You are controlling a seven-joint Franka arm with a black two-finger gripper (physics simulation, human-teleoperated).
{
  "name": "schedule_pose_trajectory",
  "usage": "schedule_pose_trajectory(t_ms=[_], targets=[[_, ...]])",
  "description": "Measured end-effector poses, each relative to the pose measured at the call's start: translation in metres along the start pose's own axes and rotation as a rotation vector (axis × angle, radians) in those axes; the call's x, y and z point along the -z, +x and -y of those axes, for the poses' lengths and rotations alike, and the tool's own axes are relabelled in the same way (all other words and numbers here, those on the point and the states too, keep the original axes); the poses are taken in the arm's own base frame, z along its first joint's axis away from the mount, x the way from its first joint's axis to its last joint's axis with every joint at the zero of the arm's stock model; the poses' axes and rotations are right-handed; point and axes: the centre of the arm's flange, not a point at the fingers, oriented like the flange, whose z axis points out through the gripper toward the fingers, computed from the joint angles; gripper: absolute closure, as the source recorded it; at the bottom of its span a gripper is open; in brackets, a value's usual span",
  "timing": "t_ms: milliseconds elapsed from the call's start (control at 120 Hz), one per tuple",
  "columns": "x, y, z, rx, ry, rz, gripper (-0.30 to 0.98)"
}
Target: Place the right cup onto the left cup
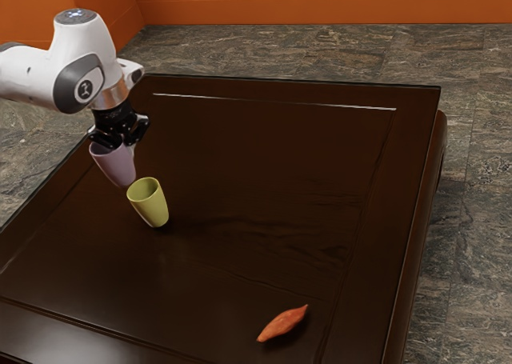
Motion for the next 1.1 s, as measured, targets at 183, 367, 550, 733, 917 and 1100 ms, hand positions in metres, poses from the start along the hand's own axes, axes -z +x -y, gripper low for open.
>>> schedule_pose_trajectory(t_ms=[183,367,550,733,917,1100], targets=[[-0.005,-0.006,-0.002,-0.016,0.021,0.017,0.76],[-0.008,-0.015,-0.013,-0.041,0.022,0.028,0.76],[-0.014,-0.015,-0.016,-0.043,0.023,0.035,0.76],[-0.016,-0.019,-0.025,-0.055,0.015,0.038,0.76],[-0.022,-0.023,-0.033,-0.063,0.010,0.043,0.76],[-0.023,-0.022,-0.032,-0.055,0.002,0.045,0.38]])
